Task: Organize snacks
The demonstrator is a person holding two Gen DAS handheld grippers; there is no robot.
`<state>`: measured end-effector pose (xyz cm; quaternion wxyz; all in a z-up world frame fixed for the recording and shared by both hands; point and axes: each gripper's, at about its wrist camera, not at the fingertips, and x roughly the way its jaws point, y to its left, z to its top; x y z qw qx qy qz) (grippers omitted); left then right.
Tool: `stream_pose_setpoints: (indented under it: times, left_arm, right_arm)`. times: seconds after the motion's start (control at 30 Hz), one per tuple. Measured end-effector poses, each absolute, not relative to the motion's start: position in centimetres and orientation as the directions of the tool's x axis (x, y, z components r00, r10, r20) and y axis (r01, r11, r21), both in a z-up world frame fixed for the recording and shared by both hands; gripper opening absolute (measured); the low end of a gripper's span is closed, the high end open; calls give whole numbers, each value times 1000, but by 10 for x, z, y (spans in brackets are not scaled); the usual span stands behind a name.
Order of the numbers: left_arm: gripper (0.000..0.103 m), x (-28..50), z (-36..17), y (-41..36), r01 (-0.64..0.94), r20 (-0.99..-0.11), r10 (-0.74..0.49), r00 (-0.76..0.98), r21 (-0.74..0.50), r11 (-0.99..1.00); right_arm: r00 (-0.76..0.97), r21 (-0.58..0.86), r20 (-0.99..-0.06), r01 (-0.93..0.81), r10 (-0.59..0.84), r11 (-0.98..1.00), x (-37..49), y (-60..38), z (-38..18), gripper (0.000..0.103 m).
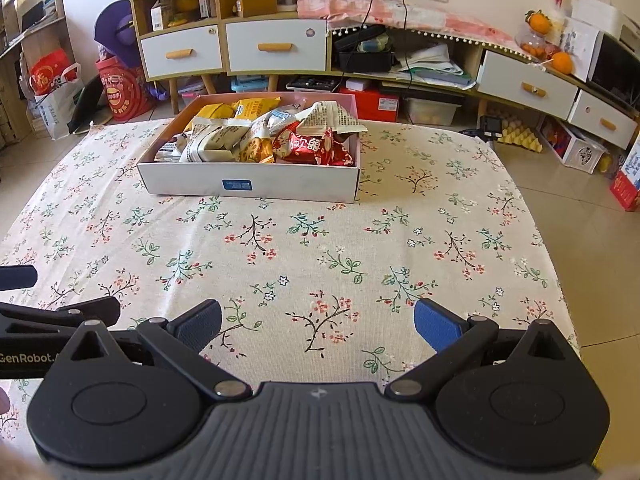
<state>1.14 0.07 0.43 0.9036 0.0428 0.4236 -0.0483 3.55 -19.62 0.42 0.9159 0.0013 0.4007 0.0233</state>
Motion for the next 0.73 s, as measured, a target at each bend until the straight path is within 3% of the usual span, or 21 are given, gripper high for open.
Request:
stream_pose_setpoints:
  times: [0.73]
  left_arm:
    - [102,11,3,1,116,-780,-38,625,44,992]
  right_arm:
    - [677,-14,-736,-48,22,999,35,-191,1,103]
